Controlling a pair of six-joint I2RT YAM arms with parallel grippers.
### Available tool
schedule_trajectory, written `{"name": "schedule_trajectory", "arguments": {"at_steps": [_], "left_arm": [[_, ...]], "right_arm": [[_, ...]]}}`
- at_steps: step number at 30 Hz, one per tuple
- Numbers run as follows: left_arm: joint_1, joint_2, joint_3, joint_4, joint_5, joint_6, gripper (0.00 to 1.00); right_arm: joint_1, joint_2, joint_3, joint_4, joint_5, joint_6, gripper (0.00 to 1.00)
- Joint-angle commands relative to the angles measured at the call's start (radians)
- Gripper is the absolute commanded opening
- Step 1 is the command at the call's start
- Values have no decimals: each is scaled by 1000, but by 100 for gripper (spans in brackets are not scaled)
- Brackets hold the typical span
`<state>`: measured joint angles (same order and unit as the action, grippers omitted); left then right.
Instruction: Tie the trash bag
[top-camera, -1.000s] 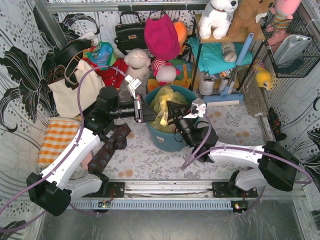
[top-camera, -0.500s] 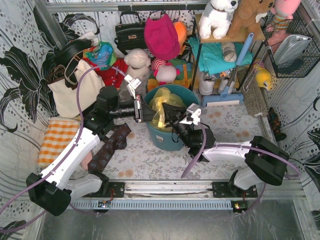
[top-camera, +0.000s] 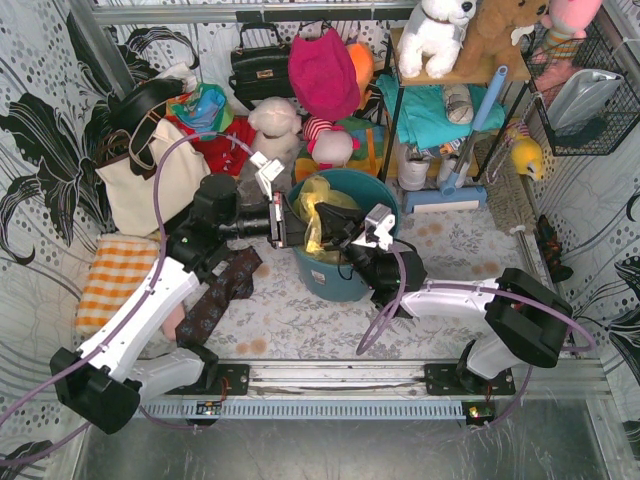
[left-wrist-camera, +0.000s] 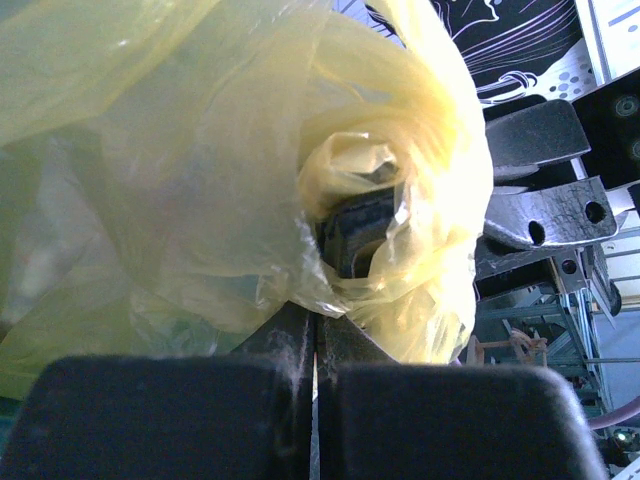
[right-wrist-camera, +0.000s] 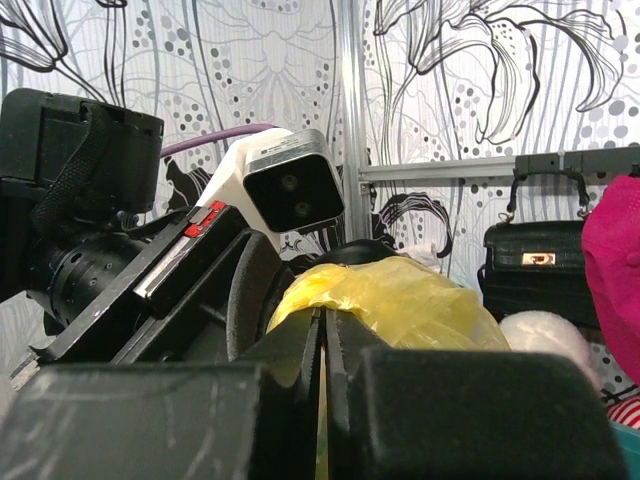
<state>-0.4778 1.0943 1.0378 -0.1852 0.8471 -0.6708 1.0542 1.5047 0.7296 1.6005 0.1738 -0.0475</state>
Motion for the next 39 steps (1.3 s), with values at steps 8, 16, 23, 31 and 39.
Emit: {"name": "schedule_trajectory", "arguments": {"at_steps": [8,16,23,31,39], "left_arm": [[-17,-41,124,-141,-93,130,9],[-16,-100,238,-307,-316,242,30],[-16,-164,252,-327,-470,245,32],[-16,-163,260,-278,-528,193,32],[-16,-121,259,-257,-536,182,32]], "right_arm": [[-27,-2,35,80,-192,45,2],[-56,-37,17,28,-291,146,4],[-58,-50,2,-15,-307,176,4],[-58,-55,2,-42,-319,172,4],[-57,-49,12,-51,-329,178,4]]}}
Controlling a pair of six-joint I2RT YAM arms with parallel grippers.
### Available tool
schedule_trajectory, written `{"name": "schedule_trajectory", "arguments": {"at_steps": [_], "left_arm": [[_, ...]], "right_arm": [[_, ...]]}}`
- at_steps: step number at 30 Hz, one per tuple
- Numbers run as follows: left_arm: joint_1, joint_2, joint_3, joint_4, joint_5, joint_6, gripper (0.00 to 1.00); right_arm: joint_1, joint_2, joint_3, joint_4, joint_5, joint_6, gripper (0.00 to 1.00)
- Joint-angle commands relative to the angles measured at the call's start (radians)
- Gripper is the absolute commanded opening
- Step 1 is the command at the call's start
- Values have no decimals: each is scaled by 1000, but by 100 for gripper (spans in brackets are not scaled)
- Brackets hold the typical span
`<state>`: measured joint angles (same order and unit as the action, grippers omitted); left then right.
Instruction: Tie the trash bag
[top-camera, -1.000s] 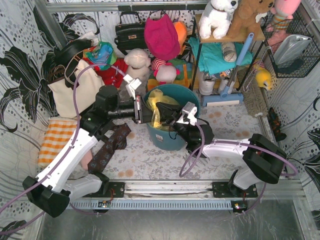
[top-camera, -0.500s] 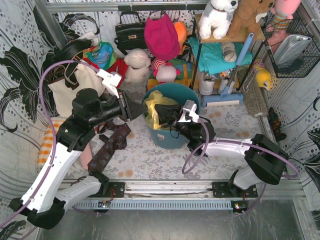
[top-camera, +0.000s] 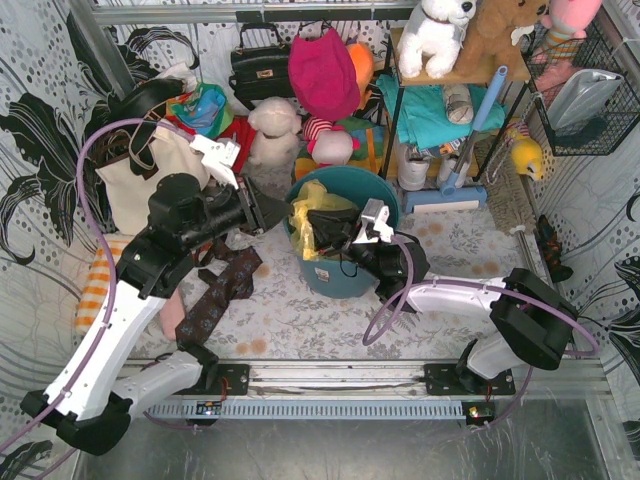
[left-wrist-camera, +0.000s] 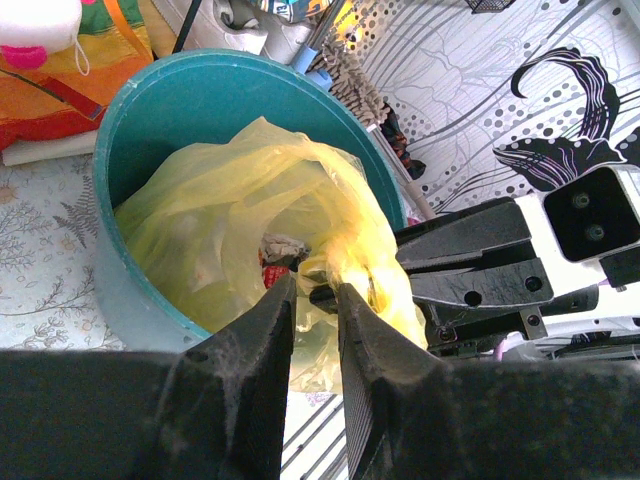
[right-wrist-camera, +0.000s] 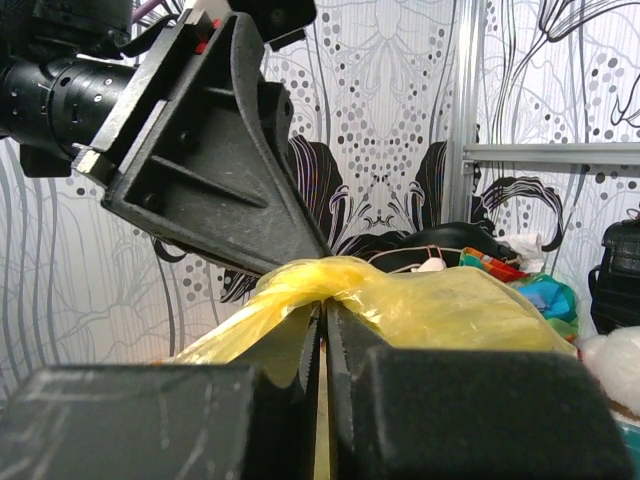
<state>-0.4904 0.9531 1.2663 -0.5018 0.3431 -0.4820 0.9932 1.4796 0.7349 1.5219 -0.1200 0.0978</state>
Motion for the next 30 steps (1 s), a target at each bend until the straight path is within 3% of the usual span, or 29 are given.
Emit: {"name": "schedule_trajectory", "arguments": {"at_steps": [1,14,30], "left_arm": [[-3,24,32,65,-25,-7,33],[-5,64,27,84,225,6,34],[-4,27,7,-19,245,39,34]], "right_arm": [[3,-23,8,24,-37,34,4],[4,-7,38,7,6,13,4],[3,17,83,26,128,-119,1]]}}
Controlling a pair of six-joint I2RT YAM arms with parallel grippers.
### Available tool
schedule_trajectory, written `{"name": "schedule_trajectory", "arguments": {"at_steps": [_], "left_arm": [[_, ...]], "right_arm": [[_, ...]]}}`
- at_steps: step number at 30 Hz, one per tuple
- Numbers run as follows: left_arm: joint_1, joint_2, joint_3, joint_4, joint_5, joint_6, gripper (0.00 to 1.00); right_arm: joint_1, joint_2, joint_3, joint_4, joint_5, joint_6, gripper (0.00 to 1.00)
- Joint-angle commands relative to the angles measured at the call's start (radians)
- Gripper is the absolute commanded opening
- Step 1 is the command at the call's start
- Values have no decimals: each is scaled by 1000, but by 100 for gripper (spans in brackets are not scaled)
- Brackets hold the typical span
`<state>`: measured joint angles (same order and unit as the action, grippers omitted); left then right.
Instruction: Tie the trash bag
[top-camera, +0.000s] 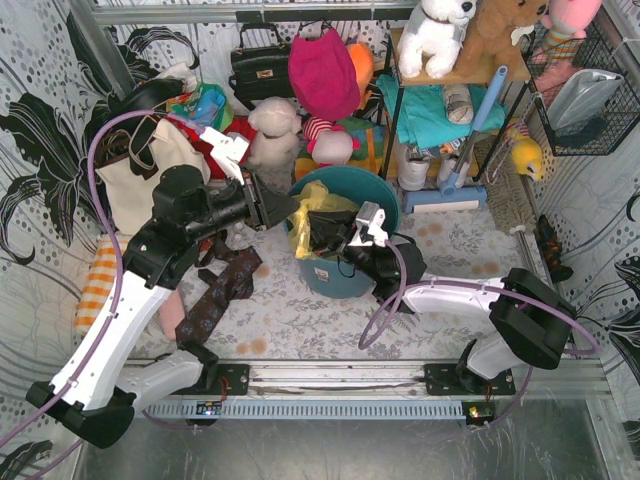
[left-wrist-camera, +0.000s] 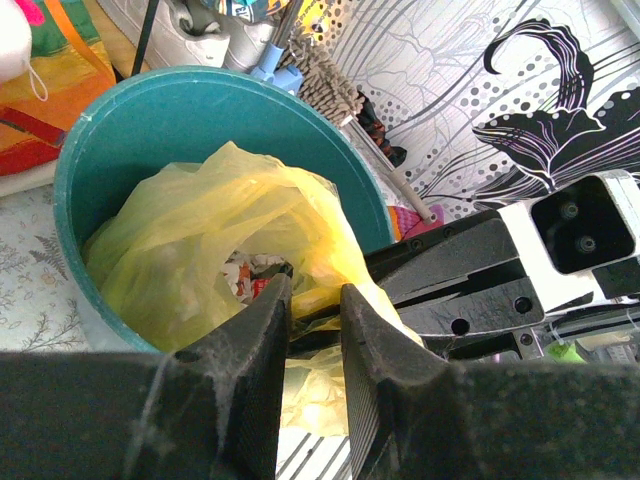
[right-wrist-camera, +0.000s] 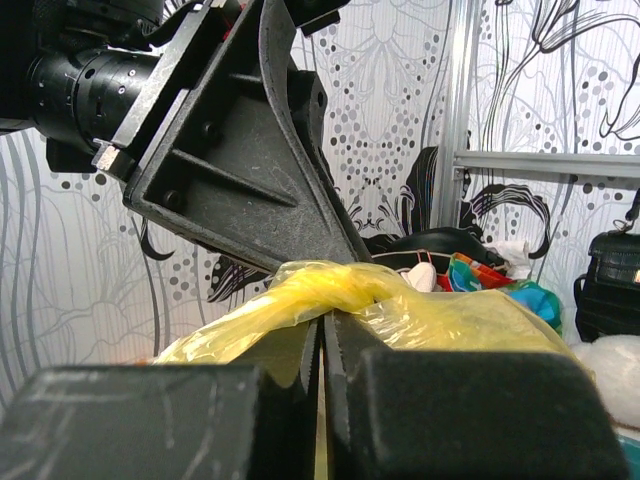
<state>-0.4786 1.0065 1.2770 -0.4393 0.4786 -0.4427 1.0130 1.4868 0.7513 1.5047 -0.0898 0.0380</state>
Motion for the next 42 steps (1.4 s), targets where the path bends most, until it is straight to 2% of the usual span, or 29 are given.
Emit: {"name": "schedule_trajectory", "arguments": {"at_steps": [1,8,20,24,29,38,42], "left_arm": [[-16,-31,-2,-79,109,-2,34],[-16,-39,-2,-62,131,-10,35],[-16,-63,-50,-55,211,6,34],[-17,-90,14,-129,17,51,34],[-15,-100,55,-109,-196,26,34],[-15,-100,27,22,-349,-46,34],[-15,-94,-2,60,-327,-102,34]], "right_arm": [[-16,10,68,43,102,-63,0],[-17,9,64,57,178,-96,0],[-16,17,64,86,222,-135,0],[-17,10,51,95,199,-142,0],[-17,0,34,104,132,-146,0],[-17,13,53,105,-40,-112,0],[-16,18,62,102,-75,-101,0]]}}
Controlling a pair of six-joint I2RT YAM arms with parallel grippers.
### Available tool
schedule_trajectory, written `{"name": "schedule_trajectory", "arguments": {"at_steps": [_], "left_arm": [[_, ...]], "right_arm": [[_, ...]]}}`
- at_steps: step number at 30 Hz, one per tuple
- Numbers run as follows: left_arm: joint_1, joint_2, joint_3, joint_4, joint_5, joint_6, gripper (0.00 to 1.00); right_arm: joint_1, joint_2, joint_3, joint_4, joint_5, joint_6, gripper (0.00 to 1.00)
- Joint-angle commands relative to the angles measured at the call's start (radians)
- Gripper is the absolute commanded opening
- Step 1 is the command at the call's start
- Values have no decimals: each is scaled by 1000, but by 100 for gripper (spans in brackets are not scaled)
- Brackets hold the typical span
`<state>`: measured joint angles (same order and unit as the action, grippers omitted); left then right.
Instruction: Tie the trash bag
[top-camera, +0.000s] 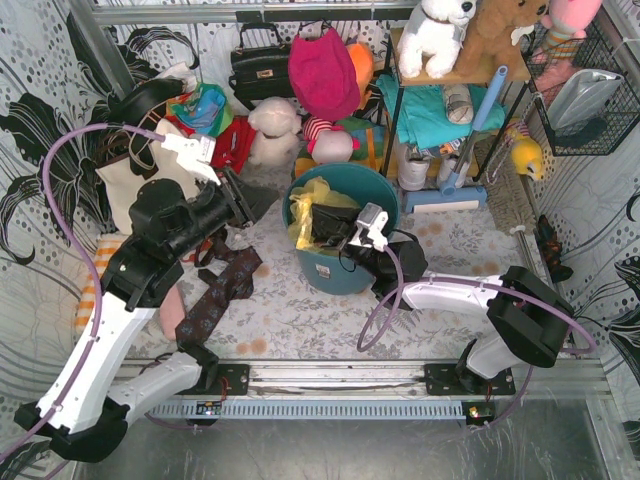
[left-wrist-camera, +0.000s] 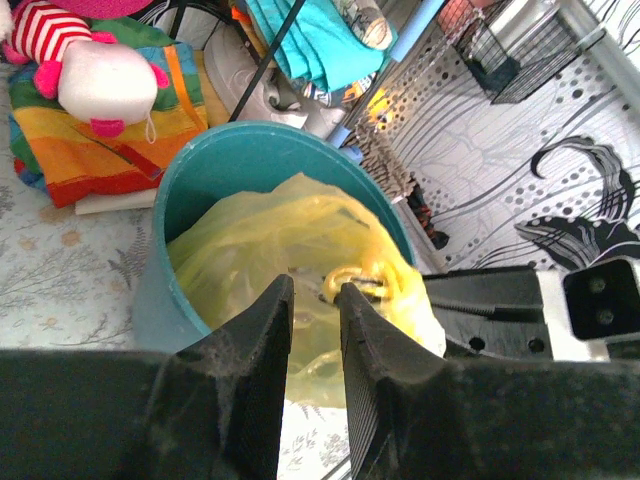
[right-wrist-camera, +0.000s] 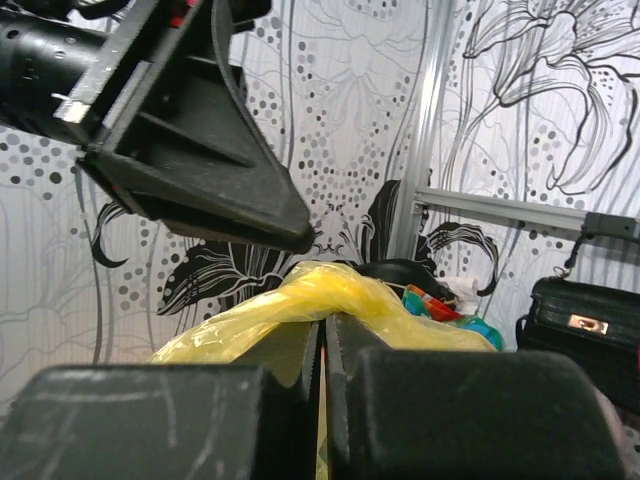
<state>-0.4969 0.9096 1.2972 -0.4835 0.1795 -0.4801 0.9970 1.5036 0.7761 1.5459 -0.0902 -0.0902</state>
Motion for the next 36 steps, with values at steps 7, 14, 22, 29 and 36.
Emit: {"name": "schedule_trajectory", "arguments": {"at_steps": [7,14,22,29,36], "left_arm": [[3,33,-121,278,167,-250,41],[5,35,-138,292,210,-290,41],[9,8,-147,239,178,-284,33],[11,-3,-160,245,164,-290,26],[13,-1,-162,263,168,-297,2]], "right_arm": [[-1,1,30,66,-79,13,0],[0,-3,26,69,-75,8,0],[0,-4,25,79,-75,6,0],[-1,-1,27,83,-76,7,0],[0,-2,29,81,-75,5,0]]}}
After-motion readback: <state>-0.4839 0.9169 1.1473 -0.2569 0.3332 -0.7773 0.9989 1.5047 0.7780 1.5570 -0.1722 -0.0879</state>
